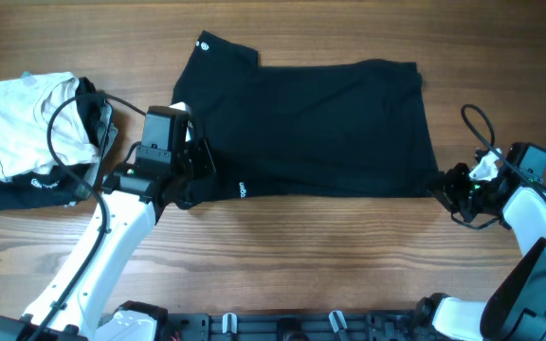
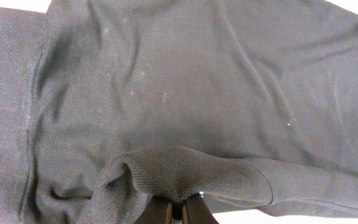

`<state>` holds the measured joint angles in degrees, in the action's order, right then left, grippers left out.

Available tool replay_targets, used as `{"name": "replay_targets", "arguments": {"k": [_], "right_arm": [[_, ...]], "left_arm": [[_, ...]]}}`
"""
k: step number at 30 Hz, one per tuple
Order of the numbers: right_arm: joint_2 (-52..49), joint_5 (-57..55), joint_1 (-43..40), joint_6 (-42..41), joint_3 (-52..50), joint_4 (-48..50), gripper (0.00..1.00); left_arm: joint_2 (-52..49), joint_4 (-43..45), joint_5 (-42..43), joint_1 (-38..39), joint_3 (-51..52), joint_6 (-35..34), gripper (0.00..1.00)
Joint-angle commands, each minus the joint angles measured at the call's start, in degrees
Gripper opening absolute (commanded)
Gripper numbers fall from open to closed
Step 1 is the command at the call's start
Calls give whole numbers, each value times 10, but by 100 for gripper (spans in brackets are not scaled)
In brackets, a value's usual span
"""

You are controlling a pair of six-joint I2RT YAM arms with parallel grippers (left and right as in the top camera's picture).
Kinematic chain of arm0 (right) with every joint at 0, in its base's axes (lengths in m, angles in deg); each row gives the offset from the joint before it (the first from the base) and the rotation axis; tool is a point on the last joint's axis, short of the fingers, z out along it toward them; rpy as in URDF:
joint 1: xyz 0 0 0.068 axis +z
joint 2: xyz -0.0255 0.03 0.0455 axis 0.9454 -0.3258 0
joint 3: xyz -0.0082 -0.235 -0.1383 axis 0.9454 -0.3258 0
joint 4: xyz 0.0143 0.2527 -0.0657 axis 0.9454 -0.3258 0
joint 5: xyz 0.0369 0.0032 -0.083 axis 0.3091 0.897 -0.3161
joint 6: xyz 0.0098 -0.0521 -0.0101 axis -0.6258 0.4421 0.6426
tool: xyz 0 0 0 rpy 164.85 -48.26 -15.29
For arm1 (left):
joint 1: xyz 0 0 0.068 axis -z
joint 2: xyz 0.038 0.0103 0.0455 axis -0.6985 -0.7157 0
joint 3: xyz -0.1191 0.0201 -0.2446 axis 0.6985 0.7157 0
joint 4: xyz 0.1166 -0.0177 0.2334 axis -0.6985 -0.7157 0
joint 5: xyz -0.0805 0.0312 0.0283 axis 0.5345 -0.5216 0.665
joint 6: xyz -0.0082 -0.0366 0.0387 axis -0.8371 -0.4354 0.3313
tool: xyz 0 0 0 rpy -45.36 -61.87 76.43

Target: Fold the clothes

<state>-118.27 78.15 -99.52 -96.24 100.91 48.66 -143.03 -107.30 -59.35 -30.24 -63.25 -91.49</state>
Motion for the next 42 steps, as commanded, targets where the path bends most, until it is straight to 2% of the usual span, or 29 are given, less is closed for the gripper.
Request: {"name": "replay_targets", "arguments": {"k": [1,4,6,9,12,13,14,16,17,20,23,27,32,35,36,37,38,42], "right_arm": [[6,15,2,6,-14,16,4],[12,37,2,5,17,-7,4],[14,40,2,-23,49,-26,4],[14,41,2,-69,51,6,4],[14,44,2,-66,51,10,4],[14,10,2,-54,51,-29,16],[14,10,2,-28,50,-57,20],[14,9,8,10,48,-116,43],[14,4,10,10,45,-127,47],[14,-4,15,-9,10,-87,49],[14,-4,15,-35,-8,-40,47],[14,-3,15,-52,-8,4,31],[-4,-4,24,-52,-8,20,36],[-29,-14,30,-52,-8,11,34],[-33,-14,30,-52,-8,13,26],[-32,-14,30,-52,-8,18,10],[-32,-17,30,-52,-8,22,4],[-29,-16,30,-51,9,23,4]], "left_arm": [[0,2,-3,-3,-12,13,4],[0,1,-3,-3,-12,13,4],[0,2,-3,-3,-12,13,4],[0,4,-4,-3,-12,13,4],[0,4,-4,-3,-12,13,4],[0,3,-3,-3,-12,13,4],[0,2,-3,-3,-12,13,4],[0,2,-3,-3,-12,13,4],[0,2,-3,-3,-12,13,4],[0,2,-3,-3,-12,13,4],[0,2,-3,-3,-12,13,4],[0,2,-3,-3,-12,13,4],[0,-1,-3,-3,-12,13,4],[0,-3,-3,-3,-12,13,4],[0,-6,-3,-3,-12,13,4],[0,-8,-3,-3,-12,13,4],[0,-9,-3,-3,-12,13,4],[0,-9,-3,-3,-12,13,4]]}}
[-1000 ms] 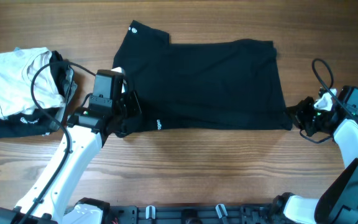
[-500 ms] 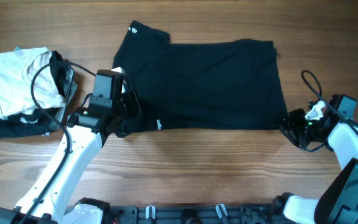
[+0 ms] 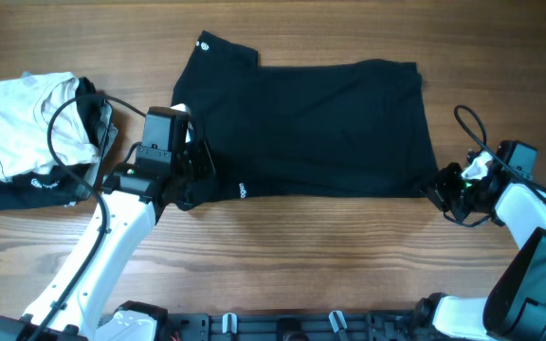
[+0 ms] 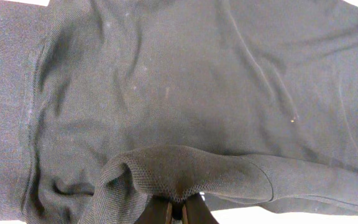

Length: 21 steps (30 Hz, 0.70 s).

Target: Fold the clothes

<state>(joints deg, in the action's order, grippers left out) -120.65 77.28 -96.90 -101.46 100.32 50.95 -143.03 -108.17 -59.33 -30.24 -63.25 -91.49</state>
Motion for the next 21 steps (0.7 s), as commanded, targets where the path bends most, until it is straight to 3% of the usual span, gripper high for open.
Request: {"name": "replay_targets", "arguments": {"k": [1,7,10,12,21], "right_arm": [[-2,-7,3,2,20,0,4],[58,14,3,16,37,-1,4],[59,64,3,6,37,39,4],[59,61,3,-33,37,70,4],[38,62,17,-42,37,124,4]], "left_arm": [[0,0,-3,-3,-12,13,4],[0,0,-4,-3,-12,13,4],[0,1,-6,-3,-12,13,4],[0,10,-6,-3,-12,13,4],[0,-20,-30,-3,-12,13,4]]}}
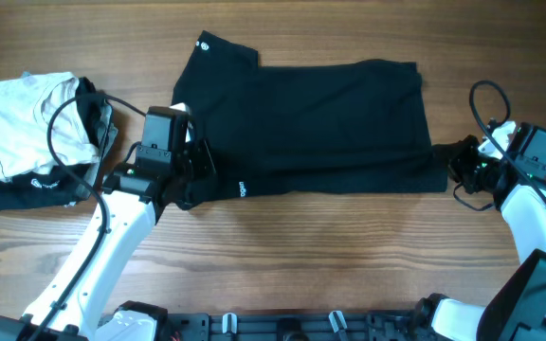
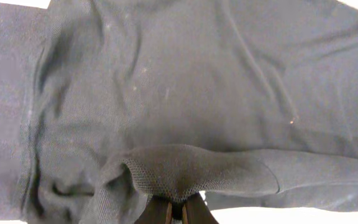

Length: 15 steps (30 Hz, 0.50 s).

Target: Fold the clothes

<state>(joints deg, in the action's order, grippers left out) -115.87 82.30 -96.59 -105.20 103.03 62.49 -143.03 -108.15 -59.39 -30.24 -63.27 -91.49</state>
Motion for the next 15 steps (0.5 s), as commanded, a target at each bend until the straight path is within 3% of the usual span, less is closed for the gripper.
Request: {"name": "replay_targets", "arguments": {"k": [1,9,15], "right_arm": [[-9,12,23,-5,10,17,4],[-11,-35,58,-38,10,45,4],[-11,-45,58,-37,10,44,4]], "left_arm": [[0,-28,-40,-3,-12,13,4],[0,-27,-73,-3,-12,13,4],[0,26,-80,-3,-12,13,4]]}}
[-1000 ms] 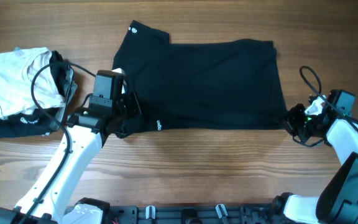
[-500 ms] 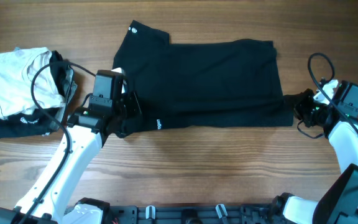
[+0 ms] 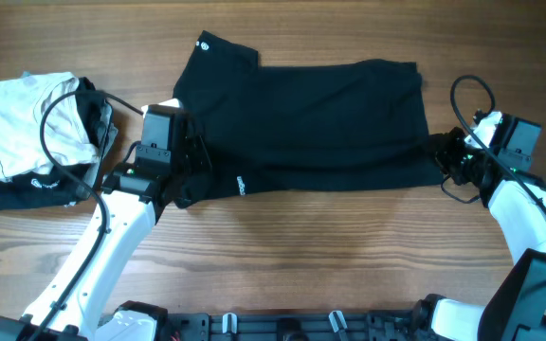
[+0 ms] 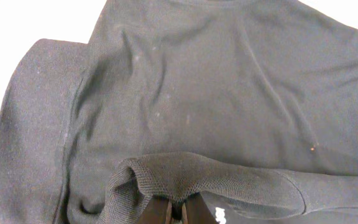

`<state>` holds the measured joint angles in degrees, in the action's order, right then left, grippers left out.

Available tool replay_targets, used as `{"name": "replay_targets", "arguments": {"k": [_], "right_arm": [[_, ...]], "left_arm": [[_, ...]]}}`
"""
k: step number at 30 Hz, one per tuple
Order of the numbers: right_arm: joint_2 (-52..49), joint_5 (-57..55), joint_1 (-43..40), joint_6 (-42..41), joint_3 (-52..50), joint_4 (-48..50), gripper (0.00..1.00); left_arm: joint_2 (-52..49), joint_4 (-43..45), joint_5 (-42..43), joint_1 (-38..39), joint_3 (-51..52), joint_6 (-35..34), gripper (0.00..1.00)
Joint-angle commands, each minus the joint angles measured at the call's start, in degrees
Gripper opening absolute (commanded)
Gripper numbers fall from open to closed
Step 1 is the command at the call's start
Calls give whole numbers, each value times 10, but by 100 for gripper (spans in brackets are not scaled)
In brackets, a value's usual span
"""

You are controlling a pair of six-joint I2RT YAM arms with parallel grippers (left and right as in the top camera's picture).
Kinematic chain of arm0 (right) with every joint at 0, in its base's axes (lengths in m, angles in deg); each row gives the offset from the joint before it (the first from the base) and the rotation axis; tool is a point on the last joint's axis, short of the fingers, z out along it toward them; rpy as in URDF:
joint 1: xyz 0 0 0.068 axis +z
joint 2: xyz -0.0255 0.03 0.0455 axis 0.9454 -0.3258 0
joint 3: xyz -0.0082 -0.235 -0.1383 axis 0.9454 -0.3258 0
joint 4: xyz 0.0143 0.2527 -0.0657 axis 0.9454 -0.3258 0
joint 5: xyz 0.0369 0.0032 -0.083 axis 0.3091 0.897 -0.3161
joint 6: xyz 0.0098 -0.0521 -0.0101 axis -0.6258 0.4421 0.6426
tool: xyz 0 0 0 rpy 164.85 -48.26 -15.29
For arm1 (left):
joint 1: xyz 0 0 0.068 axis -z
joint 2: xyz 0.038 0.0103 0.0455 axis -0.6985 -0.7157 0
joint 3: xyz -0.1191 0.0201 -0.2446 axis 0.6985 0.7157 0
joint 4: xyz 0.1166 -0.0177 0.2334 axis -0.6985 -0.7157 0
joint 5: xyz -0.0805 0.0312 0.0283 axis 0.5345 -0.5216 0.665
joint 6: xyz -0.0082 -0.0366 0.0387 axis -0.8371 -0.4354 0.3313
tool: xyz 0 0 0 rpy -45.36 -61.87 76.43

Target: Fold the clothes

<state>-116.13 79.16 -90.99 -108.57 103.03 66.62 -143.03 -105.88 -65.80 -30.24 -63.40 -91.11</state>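
A black garment (image 3: pixel 311 114) lies spread across the wooden table (image 3: pixel 349 256). My left gripper (image 3: pixel 190 182) is at its near left hem. In the left wrist view the gripper (image 4: pixel 176 210) is shut on a raised fold of that hem (image 4: pixel 185 171), and the fabric hides the fingertips. My right gripper (image 3: pixel 442 156) is at the near right corner, where the black fabric runs into its jaws. The near edge of the garment is drawn back a little over the rest.
A pile of white and black clothes (image 3: pixel 22 133) sits at the far left, with the left arm's cable (image 3: pixel 60 109) looping over it. A black rail (image 3: pixel 282 327) runs along the table's front edge.
Both grippers have moved away from the front edge with the near hem in them, the right one more. More bare wood shows in front of the garment.
At first both grippers held the near hem low on the table, left and right. The right one then sat slightly further left at the corner. After that it stood higher, and now both ends of the hem are farther back over the garment.
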Motion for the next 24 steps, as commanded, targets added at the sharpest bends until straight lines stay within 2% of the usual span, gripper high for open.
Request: {"name": "replay_targets", "arguments": {"k": [1,8,9,10,11,13,14,15,16,18,19,21,23,24], "right_arm": [[-9,-14,2,-3,10,3,4],[-9,-14,2,-1,10,4,5],[-9,-12,2,11,10,10,24],[-9,3,2,84,10,14,72],[-9,-6,2,90,10,8,74],[-9,-29,2,88,10,-7,76],[-9,-29,2,87,10,-16,76],[-9,-29,2,86,10,-26,76],[-9,-29,2,86,10,-39,76],[-9,-29,2,87,10,-57,76],[-9,-29,2,86,10,-60,76],[-9,-29,2,86,10,-62,76],[-9,-29,2,86,10,-62,76],[-9,-29,2,86,10,-62,76]], "left_arm": [[-1,4,-16,-3,-11,9,4],[-68,31,-14,-3,-11,9,5],[-75,34,-15,-4,-11,9,5],[-80,43,-19,-5,-11,9,8],[-81,51,-28,-5,-11,9,18],[-81,58,-31,-5,-11,9,56],[-81,51,-29,-5,-11,9,67],[-80,38,-14,-5,-11,10,66],[-80,30,20,-5,-11,14,60],[-80,26,160,-2,-11,71,46],[-82,16,179,4,-11,89,43],[-91,-12,175,21,-11,116,40],[-127,-12,164,45,-11,124,20],[-150,-3,164,53,-11,127,16]]}}
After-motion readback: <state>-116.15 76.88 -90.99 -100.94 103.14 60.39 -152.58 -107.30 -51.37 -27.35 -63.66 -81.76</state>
